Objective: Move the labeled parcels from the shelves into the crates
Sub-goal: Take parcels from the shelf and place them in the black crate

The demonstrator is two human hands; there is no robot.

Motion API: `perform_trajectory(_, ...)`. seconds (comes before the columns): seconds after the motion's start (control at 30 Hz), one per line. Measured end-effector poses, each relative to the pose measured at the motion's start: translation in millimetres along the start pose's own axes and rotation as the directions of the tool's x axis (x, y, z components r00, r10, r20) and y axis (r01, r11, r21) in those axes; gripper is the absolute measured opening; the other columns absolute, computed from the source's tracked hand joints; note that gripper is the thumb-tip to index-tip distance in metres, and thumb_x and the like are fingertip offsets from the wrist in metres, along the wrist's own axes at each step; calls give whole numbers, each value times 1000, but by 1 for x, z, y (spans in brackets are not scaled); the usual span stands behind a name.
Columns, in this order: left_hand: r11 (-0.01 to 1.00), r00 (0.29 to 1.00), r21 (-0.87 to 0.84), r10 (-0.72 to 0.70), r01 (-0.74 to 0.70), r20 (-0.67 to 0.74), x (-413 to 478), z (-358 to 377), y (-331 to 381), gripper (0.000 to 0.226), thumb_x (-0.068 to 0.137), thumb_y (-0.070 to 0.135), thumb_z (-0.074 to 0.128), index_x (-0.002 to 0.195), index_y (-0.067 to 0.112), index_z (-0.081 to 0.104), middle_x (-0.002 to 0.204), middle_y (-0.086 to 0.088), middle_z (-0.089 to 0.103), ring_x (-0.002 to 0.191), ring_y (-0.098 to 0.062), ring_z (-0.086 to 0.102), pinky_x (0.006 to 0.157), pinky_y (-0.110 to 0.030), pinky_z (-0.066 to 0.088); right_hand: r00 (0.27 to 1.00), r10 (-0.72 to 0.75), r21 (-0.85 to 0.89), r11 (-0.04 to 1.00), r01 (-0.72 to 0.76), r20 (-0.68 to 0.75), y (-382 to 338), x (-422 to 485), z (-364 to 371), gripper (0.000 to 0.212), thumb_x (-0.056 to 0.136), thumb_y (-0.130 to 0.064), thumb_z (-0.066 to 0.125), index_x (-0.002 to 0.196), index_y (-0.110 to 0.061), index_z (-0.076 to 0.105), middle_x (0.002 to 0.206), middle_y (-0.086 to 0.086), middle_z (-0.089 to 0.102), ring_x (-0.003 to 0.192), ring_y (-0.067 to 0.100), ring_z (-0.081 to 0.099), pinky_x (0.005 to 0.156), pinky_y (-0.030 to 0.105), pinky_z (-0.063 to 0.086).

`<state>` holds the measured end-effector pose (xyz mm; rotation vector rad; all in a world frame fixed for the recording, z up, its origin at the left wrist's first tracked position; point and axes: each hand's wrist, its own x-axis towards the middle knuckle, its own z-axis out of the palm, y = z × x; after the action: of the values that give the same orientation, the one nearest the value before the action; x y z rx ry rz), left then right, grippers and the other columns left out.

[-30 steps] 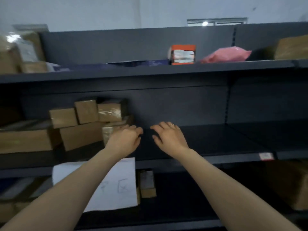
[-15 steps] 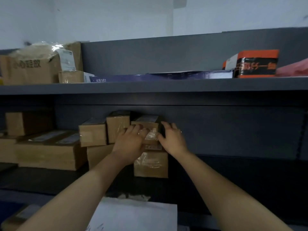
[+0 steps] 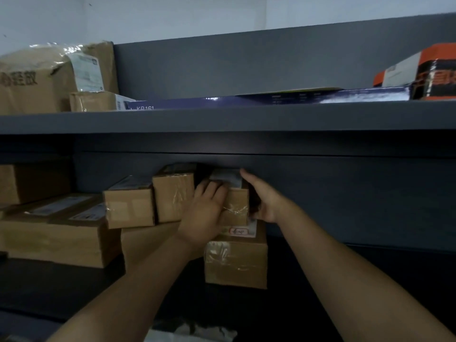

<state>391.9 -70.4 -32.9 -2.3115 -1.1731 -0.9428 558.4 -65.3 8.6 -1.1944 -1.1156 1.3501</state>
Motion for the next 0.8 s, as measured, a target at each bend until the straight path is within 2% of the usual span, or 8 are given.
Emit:
perform_trajectory(0.17,959,994,-280,15,-46,-110,-12,-3,-4,53,83,4,58,132,10,43,135,-9,35,125,-19,34,107,-30,32,1000,3,-5,1000,-3,3,3,-11,10,49,82,-49,68,120,-19,62,112,12,64,99,28,62,77,41,56)
perform_trajectory(0.27,906,989,-422,-45,-18,-138,-20,-9,-1,54,81,-5,58,130,7,39,138,-10,24,120,-3,24,109,-25,27,995,-76,60,995,79,-62,4,-22,11,46,86,-37,64,126,-16,58,104,12,66,90,27,64,68,36,55)
perform_trajectory(0.37,809,983,-587,-138,41,-122,-21,-13,9,64,84,-1,60,139,11,30,146,-8,14,127,-4,22,112,-26,24,972,-164,129,974,187,-169,8,-37,0,39,88,-33,59,120,-11,62,98,11,69,85,24,65,70,32,54)
perform_trajectory(0.47,746,969,-620,-220,242,113,-18,-9,21,76,90,14,59,150,17,11,155,-7,10,135,-17,29,111,-32,30,934,-187,166,955,245,-305,15,-55,-18,26,88,-32,59,105,-14,66,99,11,72,92,25,66,87,41,53)
perform_trajectory(0.57,754,855,-451,-281,477,435,-22,5,26,80,94,24,54,151,18,-1,155,-13,20,135,-27,35,109,-35,34,882,-132,206,947,248,-452,26,-73,-40,36,83,-38,62,112,-16,64,108,13,71,101,31,67,89,49,54)
perform_trajectory(0.63,671,813,-486,-332,561,479,-23,10,28,80,93,24,56,151,16,1,149,-14,33,130,-29,42,106,-35,37,854,-89,263,931,255,-512,36,-85,-51,39,83,-40,60,114,-17,63,108,13,70,101,31,66,84,45,55)
perform_trajectory(0.7,568,791,-553,-395,610,467,-25,13,29,82,90,22,61,151,13,6,148,-13,35,131,-29,41,108,-35,36,842,-61,310,914,263,-536,44,-95,-59,37,84,-41,56,113,-18,63,106,12,70,98,30,66,81,42,55)
perform_trajectory(0.8,269,667,-631,-493,728,559,-33,18,28,72,85,29,67,144,7,31,141,-12,46,126,-31,47,107,-38,38,801,-51,296,914,278,-597,56,-109,-65,39,81,-38,61,116,-19,60,109,14,68,99,33,65,87,50,53)
